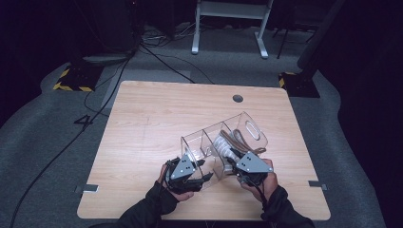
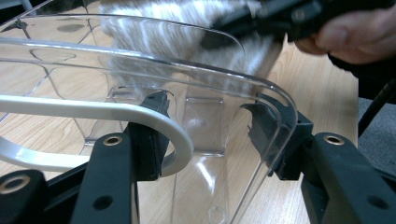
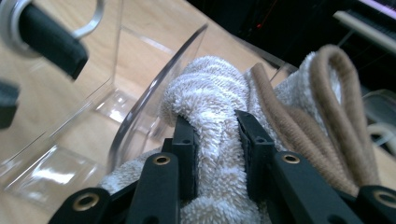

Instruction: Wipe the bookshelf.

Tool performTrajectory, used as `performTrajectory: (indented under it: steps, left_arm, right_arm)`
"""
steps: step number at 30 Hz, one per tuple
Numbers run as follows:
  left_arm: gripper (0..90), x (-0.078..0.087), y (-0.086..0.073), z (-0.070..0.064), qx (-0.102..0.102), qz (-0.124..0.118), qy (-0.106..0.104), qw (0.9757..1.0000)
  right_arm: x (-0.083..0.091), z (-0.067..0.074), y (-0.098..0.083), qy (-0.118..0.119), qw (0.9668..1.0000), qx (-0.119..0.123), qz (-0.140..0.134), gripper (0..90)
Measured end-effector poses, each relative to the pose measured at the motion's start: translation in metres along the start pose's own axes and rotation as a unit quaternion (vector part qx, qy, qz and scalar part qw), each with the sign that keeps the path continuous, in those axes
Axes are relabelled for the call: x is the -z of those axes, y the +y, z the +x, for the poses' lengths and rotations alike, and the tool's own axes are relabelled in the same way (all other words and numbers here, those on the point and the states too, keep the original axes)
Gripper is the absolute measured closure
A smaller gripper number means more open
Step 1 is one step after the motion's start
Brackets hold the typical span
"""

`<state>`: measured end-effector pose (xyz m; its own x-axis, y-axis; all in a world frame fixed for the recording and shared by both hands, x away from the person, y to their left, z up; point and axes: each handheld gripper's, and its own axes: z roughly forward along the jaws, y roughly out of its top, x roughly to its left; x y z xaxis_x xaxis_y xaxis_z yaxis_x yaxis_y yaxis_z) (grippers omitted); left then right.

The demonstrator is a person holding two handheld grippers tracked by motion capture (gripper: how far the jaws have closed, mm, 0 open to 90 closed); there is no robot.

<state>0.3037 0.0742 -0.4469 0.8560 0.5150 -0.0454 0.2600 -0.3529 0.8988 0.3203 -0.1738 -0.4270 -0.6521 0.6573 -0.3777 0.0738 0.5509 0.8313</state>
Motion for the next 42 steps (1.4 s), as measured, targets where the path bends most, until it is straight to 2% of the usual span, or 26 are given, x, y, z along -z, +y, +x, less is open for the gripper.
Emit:
performTrajectory:
  steps: [3,5,8,14,17,20,23,26,31,35,39,40,41,42]
  left_arm:
    - [47.8,0.000,0.000,0.000,0.000,-0.001,-0.001,1.0000]
    - [47.8,0.000,0.000,0.000,0.000,-0.001,0.001,1.0000]
    - [47.9,0.000,-0.001,0.001,0.000,-0.004,-0.003,1.0000]
    - [47.9,0.000,-0.001,0.000,0.000,-0.004,-0.002,1.0000]
    - [47.9,0.000,-0.001,0.000,0.000,-0.004,-0.001,1.0000]
    - [47.9,-0.001,-0.001,0.000,0.000,-0.004,-0.002,1.0000]
    - [48.0,-0.001,-0.002,0.001,0.000,-0.008,-0.005,1.0000]
    - [48.1,-0.001,-0.002,0.000,0.000,-0.008,-0.003,1.0000]
    - [48.1,-0.001,-0.002,0.001,-0.001,-0.008,-0.003,1.0000]
    - [48.2,-0.001,-0.002,0.000,0.001,-0.009,-0.006,0.9999]
    - [48.3,-0.001,-0.001,0.000,0.000,-0.008,-0.005,1.0000]
    - [48.3,-0.001,-0.001,0.001,0.000,-0.008,-0.006,1.0000]
    - [48.3,-0.001,-0.001,0.000,0.000,-0.008,-0.005,1.0000]
    - [48.3,-0.001,-0.001,0.000,0.000,-0.008,-0.005,1.0000]
  right_arm:
    - [0.004,-0.005,0.012,-0.012,0.9997,-0.002,-0.022,72.0]
    - [0.008,-0.006,0.019,-0.020,0.9993,0.006,-0.031,71.9]
    - [0.005,-0.008,0.017,-0.004,0.9998,0.000,-0.021,71.7]
    - [-0.005,-0.003,0.001,0.018,0.9998,0.013,0.000,71.6]
    - [-0.011,0.000,-0.009,0.026,0.9995,0.007,0.013,71.7]
    - [-0.015,0.006,-0.018,0.023,0.9993,0.022,0.021,71.8]
    - [-0.018,0.011,-0.023,0.023,0.9989,0.026,0.032,71.9]
    - [-0.022,0.015,-0.033,0.030,0.9973,0.038,0.055,72.1]
    - [-0.030,0.022,-0.051,0.046,0.9950,0.039,0.079,72.2]
    - [-0.030,0.020,-0.056,0.056,0.9953,0.017,0.077,72.7]
    - [-0.027,0.018,-0.049,0.050,0.9964,0.017,0.066,72.8]
    - [-0.021,0.015,-0.041,0.036,0.9978,0.020,0.051,72.8]
    - [-0.013,0.007,-0.027,0.030,0.9992,0.001,0.025,72.9]
    - [-0.013,0.007,-0.027,0.030,0.9992,0.001,0.025,72.9]
